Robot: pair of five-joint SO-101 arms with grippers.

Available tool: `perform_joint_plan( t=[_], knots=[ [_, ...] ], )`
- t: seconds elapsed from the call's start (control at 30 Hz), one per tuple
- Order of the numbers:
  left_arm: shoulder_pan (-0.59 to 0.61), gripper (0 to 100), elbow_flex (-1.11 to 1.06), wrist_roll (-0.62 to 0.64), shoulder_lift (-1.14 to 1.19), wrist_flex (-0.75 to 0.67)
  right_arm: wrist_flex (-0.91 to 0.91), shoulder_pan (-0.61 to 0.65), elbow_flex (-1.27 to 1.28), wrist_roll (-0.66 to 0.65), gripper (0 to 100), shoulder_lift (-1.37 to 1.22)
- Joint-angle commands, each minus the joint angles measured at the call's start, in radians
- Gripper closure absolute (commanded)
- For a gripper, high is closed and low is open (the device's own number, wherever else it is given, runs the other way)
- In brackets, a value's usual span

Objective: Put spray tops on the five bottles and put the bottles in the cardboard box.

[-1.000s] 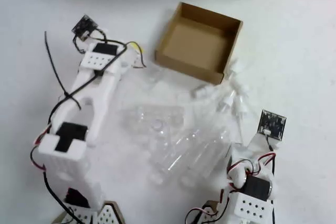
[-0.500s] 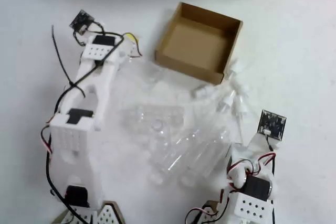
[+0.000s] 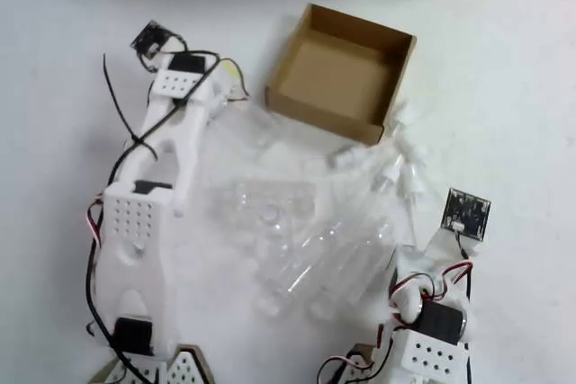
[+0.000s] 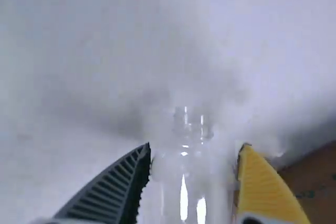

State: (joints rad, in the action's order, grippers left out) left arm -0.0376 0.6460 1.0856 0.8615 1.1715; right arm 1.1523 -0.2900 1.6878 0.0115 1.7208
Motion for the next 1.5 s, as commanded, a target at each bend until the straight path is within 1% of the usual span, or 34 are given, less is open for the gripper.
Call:
perform_joint_plan(
  t=[0.0,0.07,0.1,0.13,0.17,0.23,0.37,0.43,0.57,0.83,0.97,1.03,1.2,1.27,1.37,1.47],
  knots=[
    [-0.064,61,0.12,0.002,-0.021,0.158,0.01,0.005,0.005,0.005,98.2,-0.005],
    [-0.085,51,0.16,0.002,-0.021,0.236,0.01,0.005,0.005,0.005,98.2,-0.005],
    [-0.09,47,0.176,0.002,-0.015,0.267,0.01,0.005,0.005,0.005,98.2,-0.005],
    [-0.091,46,0.181,0.002,-0.013,0.288,0.01,0.005,0.005,0.005,98.2,-0.005],
    [-0.091,46,0.183,0.002,-0.013,0.304,0.01,0.005,0.005,0.005,98.2,-0.005],
    [-0.084,51,0.183,0.003,-0.012,0.308,0.01,0.005,0.005,0.005,98.2,-0.005],
    [-0.05,63,0.183,0.003,-0.004,0.278,0.01,0.005,0.005,0.005,98.2,-0.005],
    [-0.047,66,0.189,0.003,0.027,0.264,0.01,0.005,0.005,0.005,98.2,-0.005],
    [-0.044,66,0.195,0.009,0.082,0.242,0.01,0.005,0.005,0.005,98.2,-0.005],
    [-0.008,66,0.193,0.011,0.096,0.216,0.01,0.005,0.005,0.005,98.2,-0.005],
    [-0.007,67,0.186,0.005,0.096,0.258,0.01,0.005,0.005,0.005,98.2,-0.005],
    [-0.007,71,0.19,-0.002,0.096,0.313,0.01,0.005,0.005,0.005,98.2,-0.005],
    [0.015,90,0.193,-0.157,0.088,0.399,0.01,0.005,0.005,0.005,98.2,-0.005],
    [0.042,94,0.193,-0.215,0.087,0.414,0.01,0.005,0.005,0.005,98.2,-0.005],
    [0.099,98,0.195,-0.334,0.085,0.417,0.01,0.005,0.005,0.005,98.2,-0.005],
    [0.137,98,0.195,-0.523,0.085,0.42,0.01,0.005,0.005,0.005,98.2,-0.005]
  ],
)
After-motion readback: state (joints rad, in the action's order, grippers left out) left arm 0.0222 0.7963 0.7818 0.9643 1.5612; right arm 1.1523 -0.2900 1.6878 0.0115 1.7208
